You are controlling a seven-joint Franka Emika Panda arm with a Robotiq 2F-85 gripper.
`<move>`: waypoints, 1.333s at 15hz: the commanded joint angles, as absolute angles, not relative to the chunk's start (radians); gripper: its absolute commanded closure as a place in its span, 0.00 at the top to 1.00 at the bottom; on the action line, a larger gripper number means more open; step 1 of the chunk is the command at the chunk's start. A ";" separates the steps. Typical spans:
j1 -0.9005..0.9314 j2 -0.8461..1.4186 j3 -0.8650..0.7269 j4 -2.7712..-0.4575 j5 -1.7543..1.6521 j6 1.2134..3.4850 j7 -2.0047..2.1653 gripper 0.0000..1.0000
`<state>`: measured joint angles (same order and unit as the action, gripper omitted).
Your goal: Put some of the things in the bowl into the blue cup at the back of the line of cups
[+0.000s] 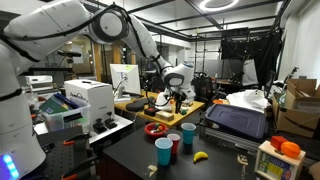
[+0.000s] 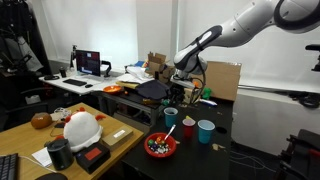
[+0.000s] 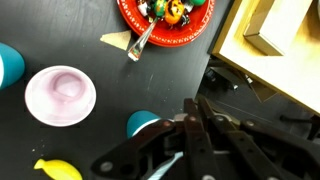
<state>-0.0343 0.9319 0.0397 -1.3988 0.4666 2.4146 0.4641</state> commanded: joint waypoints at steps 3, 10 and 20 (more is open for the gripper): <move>-0.012 0.920 -0.020 -1.452 0.449 2.470 0.564 0.02; 0.023 0.985 -0.062 -1.424 0.395 2.491 0.639 0.02; 0.059 1.016 -0.073 -1.389 0.327 2.493 0.672 0.02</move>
